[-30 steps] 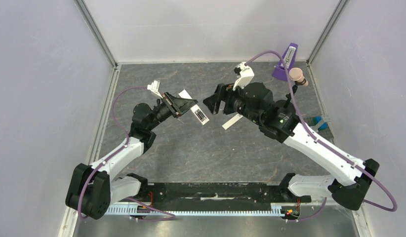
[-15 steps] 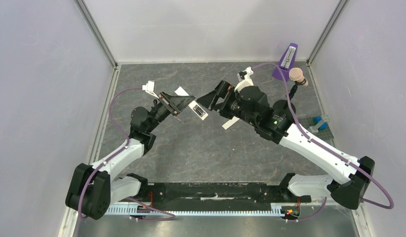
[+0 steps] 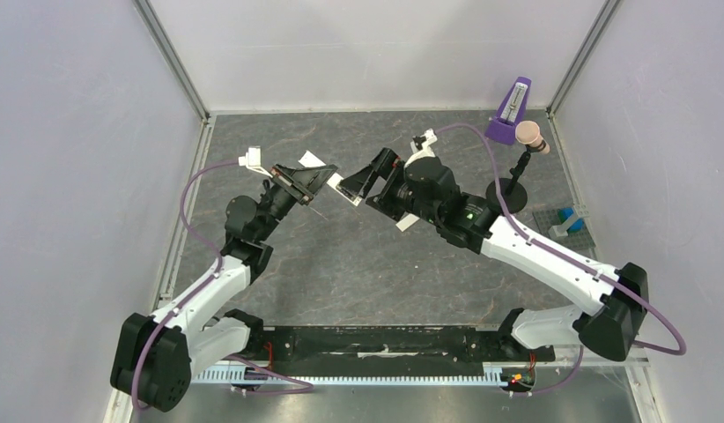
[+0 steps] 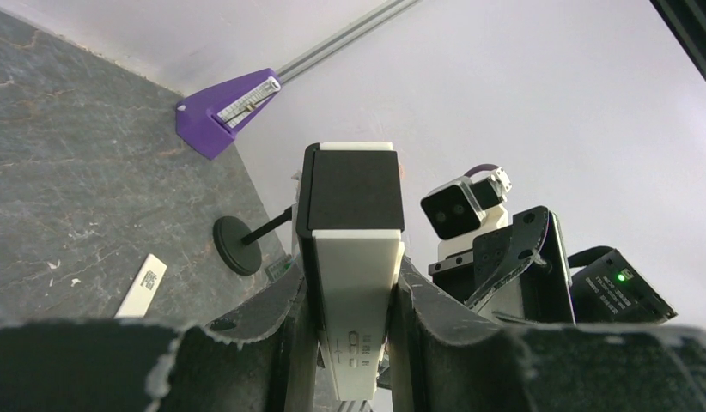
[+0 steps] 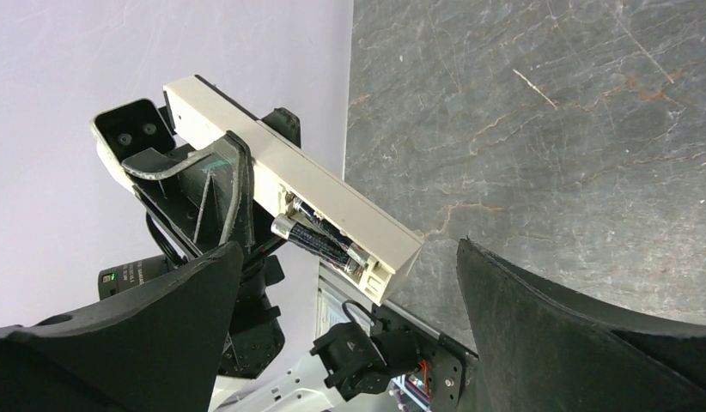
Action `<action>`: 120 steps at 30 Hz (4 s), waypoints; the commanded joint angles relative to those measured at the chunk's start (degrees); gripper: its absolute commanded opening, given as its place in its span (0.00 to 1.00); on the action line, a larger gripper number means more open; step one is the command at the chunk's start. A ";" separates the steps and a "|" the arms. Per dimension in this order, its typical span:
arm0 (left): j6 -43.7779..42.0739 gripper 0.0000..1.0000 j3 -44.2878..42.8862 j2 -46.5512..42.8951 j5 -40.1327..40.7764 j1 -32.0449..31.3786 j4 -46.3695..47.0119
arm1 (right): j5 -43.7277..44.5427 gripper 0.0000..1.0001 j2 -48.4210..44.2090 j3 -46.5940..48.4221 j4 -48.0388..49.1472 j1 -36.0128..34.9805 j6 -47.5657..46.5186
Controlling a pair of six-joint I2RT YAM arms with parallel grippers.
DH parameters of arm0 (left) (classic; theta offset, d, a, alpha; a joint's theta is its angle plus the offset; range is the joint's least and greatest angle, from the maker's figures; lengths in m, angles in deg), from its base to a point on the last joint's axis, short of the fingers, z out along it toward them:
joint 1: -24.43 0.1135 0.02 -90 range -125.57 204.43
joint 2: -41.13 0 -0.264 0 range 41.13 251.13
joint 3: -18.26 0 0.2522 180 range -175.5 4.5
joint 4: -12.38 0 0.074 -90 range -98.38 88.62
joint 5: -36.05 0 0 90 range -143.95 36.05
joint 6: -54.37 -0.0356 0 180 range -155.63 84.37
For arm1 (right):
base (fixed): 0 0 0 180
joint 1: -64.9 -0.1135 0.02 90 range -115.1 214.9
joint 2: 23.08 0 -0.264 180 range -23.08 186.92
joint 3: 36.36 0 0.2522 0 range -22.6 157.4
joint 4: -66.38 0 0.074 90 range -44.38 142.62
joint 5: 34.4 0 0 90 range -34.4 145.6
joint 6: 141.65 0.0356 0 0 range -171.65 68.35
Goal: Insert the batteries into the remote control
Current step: Load the battery into the remote control.
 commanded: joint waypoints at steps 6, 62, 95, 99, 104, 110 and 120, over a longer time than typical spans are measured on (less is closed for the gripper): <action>-1.85 0.02 0.40 -1.83 3.13 0.20 -1.36 | -0.29 0.98 2.60 1.10 5.57 -1.42 4.43; 13.97 0.02 -8.52 -4.30 1.11 2.22 -18.14 | -4.46 0.66 4.69 -3.38 10.77 -0.72 7.91; 13.46 0.02 -6.89 -7.21 -0.17 3.59 -21.89 | -6.66 0.73 -0.08 -9.43 23.87 1.27 6.90; 12.94 0.02 -6.56 -7.51 -0.75 3.59 -21.98 | -7.42 0.70 1.25 -8.49 23.90 1.65 6.71; 13.00 0.02 -6.40 -7.49 -0.85 3.60 -21.98 | -9.53 0.63 3.03 -7.29 23.85 1.70 6.34; 13.29 0.02 -7.34 -6.83 -1.43 3.60 -22.30 | -10.37 0.51 3.30 -7.57 24.59 1.72 6.16; 14.28 0.02 -7.67 -6.60 -1.41 3.59 -21.90 | -10.17 0.29 3.61 -7.87 23.74 1.74 6.58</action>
